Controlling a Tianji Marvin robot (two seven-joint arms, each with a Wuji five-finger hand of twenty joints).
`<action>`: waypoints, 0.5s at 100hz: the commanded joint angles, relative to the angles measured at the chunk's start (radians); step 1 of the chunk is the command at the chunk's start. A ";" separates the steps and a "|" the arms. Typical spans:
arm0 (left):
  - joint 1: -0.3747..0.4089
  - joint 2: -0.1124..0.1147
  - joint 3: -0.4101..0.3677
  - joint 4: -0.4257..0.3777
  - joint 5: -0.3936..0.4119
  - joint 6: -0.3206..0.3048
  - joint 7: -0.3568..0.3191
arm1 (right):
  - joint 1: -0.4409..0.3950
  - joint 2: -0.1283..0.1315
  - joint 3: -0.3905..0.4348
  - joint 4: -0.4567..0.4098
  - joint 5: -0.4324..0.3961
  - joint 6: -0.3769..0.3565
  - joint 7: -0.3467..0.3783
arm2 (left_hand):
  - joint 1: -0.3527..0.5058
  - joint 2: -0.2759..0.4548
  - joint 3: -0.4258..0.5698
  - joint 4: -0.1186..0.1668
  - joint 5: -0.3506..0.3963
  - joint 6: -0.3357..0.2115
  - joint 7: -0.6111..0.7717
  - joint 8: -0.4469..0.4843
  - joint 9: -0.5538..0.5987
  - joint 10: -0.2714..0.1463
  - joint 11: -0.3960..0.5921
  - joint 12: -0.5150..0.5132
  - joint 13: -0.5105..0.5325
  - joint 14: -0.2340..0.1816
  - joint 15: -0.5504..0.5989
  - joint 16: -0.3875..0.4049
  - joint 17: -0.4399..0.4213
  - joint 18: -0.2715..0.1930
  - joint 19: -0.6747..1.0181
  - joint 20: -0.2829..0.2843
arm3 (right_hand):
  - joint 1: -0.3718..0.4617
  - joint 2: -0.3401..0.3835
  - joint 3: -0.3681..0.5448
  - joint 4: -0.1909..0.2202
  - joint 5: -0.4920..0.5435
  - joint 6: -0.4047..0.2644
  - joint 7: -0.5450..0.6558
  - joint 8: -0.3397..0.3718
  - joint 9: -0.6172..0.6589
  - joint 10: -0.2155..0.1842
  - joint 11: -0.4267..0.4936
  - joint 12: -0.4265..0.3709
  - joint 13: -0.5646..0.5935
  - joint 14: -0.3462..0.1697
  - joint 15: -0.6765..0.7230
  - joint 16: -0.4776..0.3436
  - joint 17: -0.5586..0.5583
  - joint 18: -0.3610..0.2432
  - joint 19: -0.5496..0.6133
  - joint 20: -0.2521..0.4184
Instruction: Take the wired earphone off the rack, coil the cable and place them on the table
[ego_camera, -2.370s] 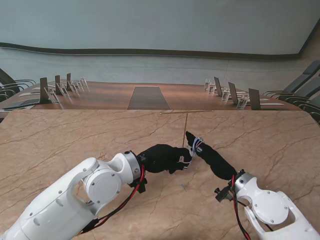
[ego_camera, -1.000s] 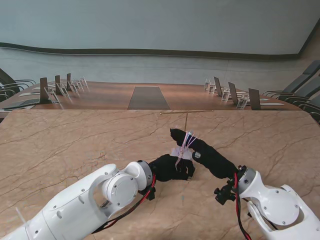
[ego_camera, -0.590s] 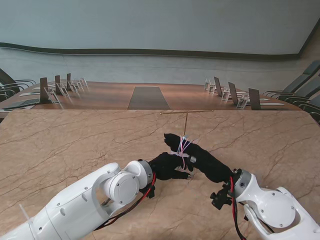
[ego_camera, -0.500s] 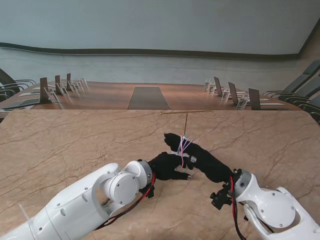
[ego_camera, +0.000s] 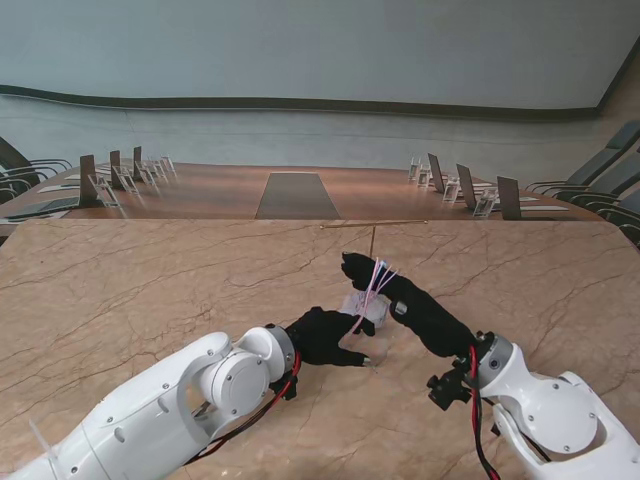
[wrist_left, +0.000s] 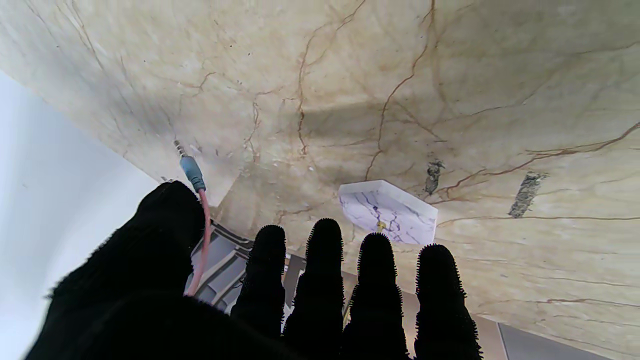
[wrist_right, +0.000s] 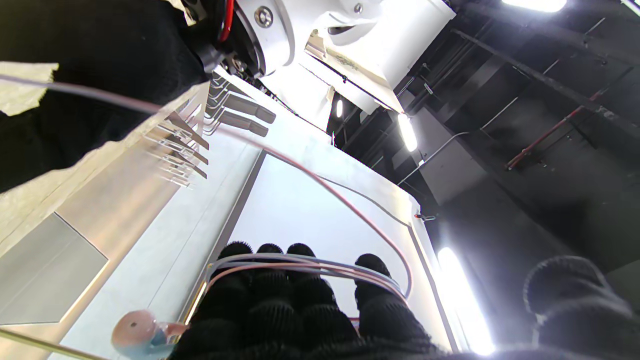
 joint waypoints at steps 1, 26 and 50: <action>0.014 0.003 -0.002 0.006 0.004 0.007 -0.003 | 0.001 0.000 0.007 -0.012 0.004 -0.012 0.001 | -0.053 -0.046 0.027 -0.023 -0.045 0.009 -0.045 -0.022 -0.031 -0.024 -0.028 -0.013 -0.035 -0.037 -0.034 -0.029 -0.013 -0.031 -0.038 -0.015 | -0.045 -0.002 0.014 -0.030 -0.033 -0.101 -0.010 0.010 -0.002 0.008 0.010 0.007 0.009 0.028 0.011 0.011 0.001 0.035 0.040 -0.010; 0.035 0.007 -0.021 0.008 0.030 0.008 0.005 | -0.010 0.001 0.030 -0.022 0.009 -0.025 0.003 | -0.083 -0.062 0.041 -0.032 -0.070 0.009 -0.051 -0.035 -0.070 -0.030 -0.044 -0.025 -0.057 -0.045 -0.065 -0.042 -0.018 -0.040 -0.101 -0.021 | -0.044 -0.002 0.014 -0.030 -0.033 -0.101 -0.011 0.016 -0.002 0.008 0.013 0.008 0.011 0.029 0.011 0.011 -0.001 0.038 0.049 -0.019; 0.066 0.013 -0.053 0.002 0.060 0.006 0.010 | -0.030 -0.003 0.049 -0.020 -0.007 -0.027 -0.019 | -0.118 -0.077 0.070 -0.041 -0.076 0.025 -0.080 -0.063 -0.082 -0.029 -0.045 -0.026 -0.064 -0.046 -0.079 -0.040 -0.016 -0.042 -0.136 -0.003 | -0.043 -0.002 0.014 -0.030 -0.033 -0.100 -0.011 0.022 -0.003 0.008 0.014 0.008 0.011 0.030 0.010 0.011 -0.003 0.038 0.055 -0.027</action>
